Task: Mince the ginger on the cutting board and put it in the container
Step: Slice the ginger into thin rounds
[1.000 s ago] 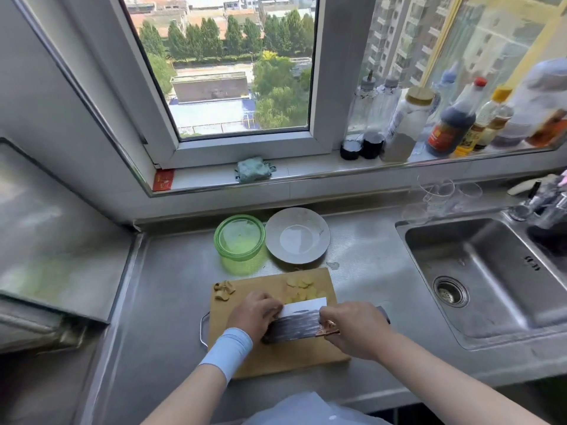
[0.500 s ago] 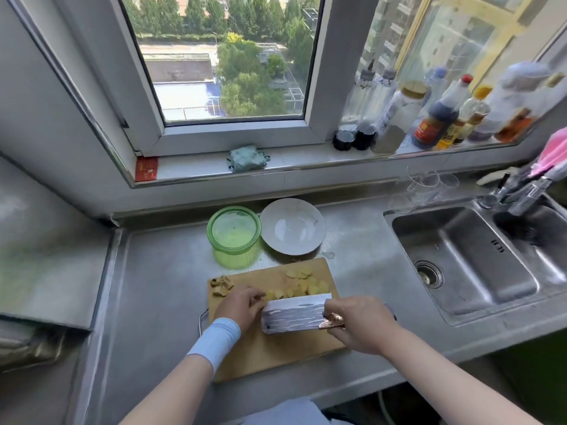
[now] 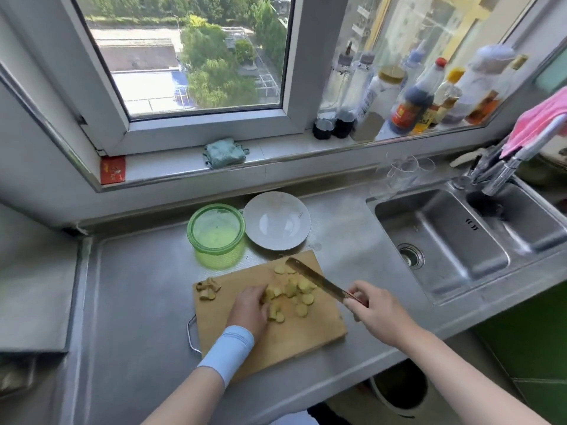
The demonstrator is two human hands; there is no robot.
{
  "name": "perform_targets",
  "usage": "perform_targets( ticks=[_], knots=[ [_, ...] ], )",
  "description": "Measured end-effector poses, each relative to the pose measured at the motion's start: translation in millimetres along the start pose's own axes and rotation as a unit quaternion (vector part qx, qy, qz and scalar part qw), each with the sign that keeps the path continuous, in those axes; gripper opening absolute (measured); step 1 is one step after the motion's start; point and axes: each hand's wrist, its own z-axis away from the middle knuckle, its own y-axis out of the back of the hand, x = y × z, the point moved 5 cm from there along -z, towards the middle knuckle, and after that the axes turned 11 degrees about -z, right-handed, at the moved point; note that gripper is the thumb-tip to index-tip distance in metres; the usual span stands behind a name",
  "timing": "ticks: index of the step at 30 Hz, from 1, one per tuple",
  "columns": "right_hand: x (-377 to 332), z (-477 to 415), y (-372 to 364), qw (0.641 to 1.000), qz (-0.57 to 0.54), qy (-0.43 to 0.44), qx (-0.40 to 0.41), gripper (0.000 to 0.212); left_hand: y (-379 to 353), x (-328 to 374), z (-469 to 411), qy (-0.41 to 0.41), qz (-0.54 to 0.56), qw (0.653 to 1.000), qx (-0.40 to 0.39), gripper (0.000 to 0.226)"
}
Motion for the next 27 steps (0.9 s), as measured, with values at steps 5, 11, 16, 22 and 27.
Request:
perform_targets(
  ticks=[5, 11, 16, 22, 27],
  knots=[
    [15, -10, -7, 0.996, -0.034, -0.043, 0.066, 0.011, 4, 28, -11, -0.027, -0.048, 0.997, 0.06, 0.042],
    [31, -16, -24, 0.995, -0.053, -0.06, 0.064, 0.011, -26, 91, -36, -0.168, -0.256, 0.952, -0.031, 0.06],
    [43, -17, -17, 0.992, -0.081, -0.055, 0.077, 0.01, -62, 107, -51, -0.272, -0.317, 0.904, -0.091, 0.056],
    [53, -30, -15, 0.992, -0.099, -0.054, 0.052, 0.018, -41, 63, -39, -0.335, -0.255, 0.904, 0.073, 0.015],
    [56, -35, -21, 0.992, -0.106, -0.043, 0.046, 0.027, -6, 41, -11, -0.299, -0.266, 0.909, 0.119, 0.022]
  ],
)
